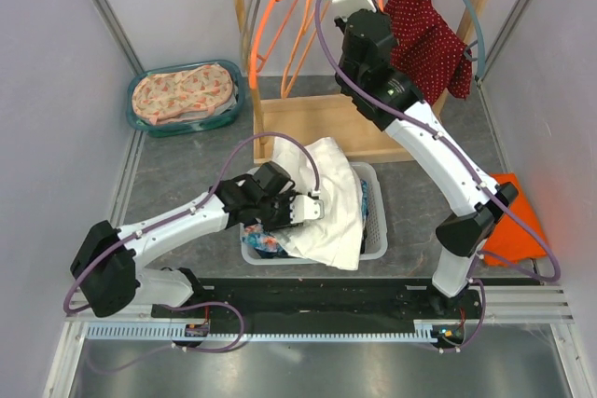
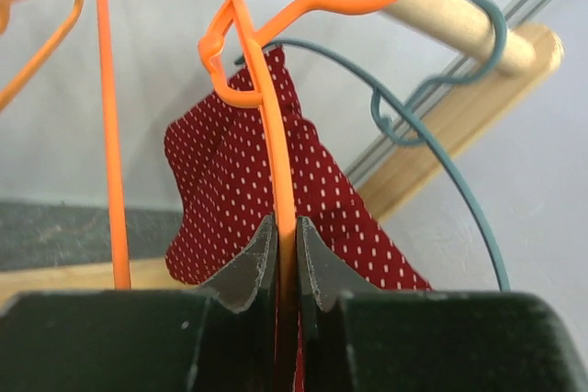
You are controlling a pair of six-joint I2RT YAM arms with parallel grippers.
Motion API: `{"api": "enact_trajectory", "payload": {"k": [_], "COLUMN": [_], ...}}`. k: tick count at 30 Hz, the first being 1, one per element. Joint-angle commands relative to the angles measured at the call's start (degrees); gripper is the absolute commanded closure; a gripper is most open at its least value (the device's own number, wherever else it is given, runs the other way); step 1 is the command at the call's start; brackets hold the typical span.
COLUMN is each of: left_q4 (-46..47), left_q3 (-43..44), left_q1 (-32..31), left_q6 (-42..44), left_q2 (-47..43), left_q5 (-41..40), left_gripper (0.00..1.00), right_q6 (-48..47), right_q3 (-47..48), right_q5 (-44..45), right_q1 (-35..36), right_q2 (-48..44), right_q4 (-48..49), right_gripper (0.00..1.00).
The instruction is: Remove the skirt from the hanger
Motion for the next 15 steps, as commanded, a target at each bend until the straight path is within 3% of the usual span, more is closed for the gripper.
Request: {"api": "enact_trajectory", "payload": {"k": [1, 7, 15], "left_q4": [1.41, -0.69, -11.48], "left_q3": [-5.69, -1.57, 14.76], "left_q1": [0.17, 1.93, 2.19], "left_q6": [1.03, -2.04, -6.17], "left_q2": [3.08, -1.37, -5.09], "left_q5": [-1.34, 2.77, 10.5], "left_gripper": [0.0, 0.0, 0.0], "right_q6": [-0.25, 1.78, -0.59], "right_q3": [4.97, 6.39, 2.0], "right_q5": [-5.08, -10.09, -9.13], "right_q1": [-1.97, -4.08, -2.51], "right_q2": [3.33, 6.94, 9.06], "right_q4": [4.8, 5.59, 6.82], "right_gripper": [1.0, 1.0, 1.0]}}
